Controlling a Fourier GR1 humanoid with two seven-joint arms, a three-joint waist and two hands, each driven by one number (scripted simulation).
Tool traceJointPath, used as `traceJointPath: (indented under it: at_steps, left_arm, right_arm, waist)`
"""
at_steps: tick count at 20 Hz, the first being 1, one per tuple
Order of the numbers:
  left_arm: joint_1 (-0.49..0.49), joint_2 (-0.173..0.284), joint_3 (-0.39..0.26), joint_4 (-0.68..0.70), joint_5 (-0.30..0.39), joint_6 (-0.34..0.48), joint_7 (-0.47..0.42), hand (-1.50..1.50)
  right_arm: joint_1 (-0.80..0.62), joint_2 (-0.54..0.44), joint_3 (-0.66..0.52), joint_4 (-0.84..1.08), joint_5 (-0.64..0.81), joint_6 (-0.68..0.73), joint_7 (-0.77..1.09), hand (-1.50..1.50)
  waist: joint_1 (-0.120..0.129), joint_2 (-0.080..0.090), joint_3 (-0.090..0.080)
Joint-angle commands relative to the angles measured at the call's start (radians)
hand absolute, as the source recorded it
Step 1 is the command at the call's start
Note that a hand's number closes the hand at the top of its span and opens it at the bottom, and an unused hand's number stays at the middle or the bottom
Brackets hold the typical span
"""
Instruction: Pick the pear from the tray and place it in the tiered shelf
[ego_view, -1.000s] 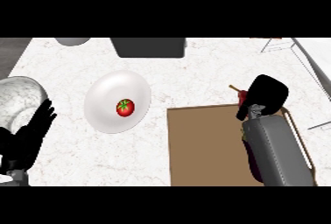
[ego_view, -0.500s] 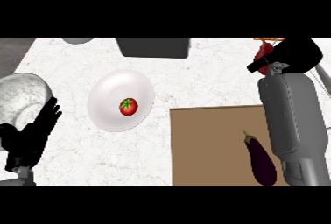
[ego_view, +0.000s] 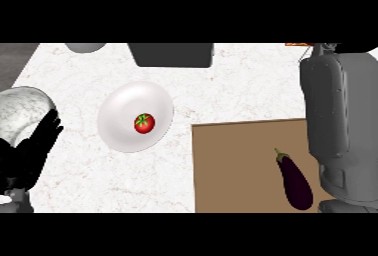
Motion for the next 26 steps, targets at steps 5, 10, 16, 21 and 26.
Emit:
traceJointPath:
  at_steps: [5,10,16,21,26]
  left_arm:
    - [0.008,-0.002,0.011,0.001,0.002,-0.014,0.000,0.00]
    - [0.018,-0.013,0.013,0.010,-0.020,0.004,-0.027,0.00]
    - [0.008,-0.037,-0.009,-0.004,-0.036,0.015,-0.017,0.00]
    - [0.018,-0.021,0.009,0.008,-0.021,-0.016,-0.024,0.00]
    - [0.011,-0.024,0.005,-0.011,-0.028,-0.016,-0.011,0.00]
  right_arm:
    - [-0.160,-0.064,-0.025,0.046,0.096,-0.031,0.118,1.50]
    - [-0.192,-0.079,0.010,0.008,0.210,0.131,0.154,1.50]
    - [-0.292,-0.198,-0.081,0.178,0.228,0.154,0.095,1.50]
    - [-0.350,-0.285,-0.136,0.226,0.199,0.208,0.032,1.50]
    - [-0.316,-0.370,-0.160,0.363,0.236,0.117,-0.002,1.50]
  waist:
    - [-0.002,0.002,0.000]
    - [-0.016,-0.004,-0.001]
    - [-0.005,0.002,0.000]
    - [-0.009,0.000,0.000]
    - [-0.001,0.004,0.000]
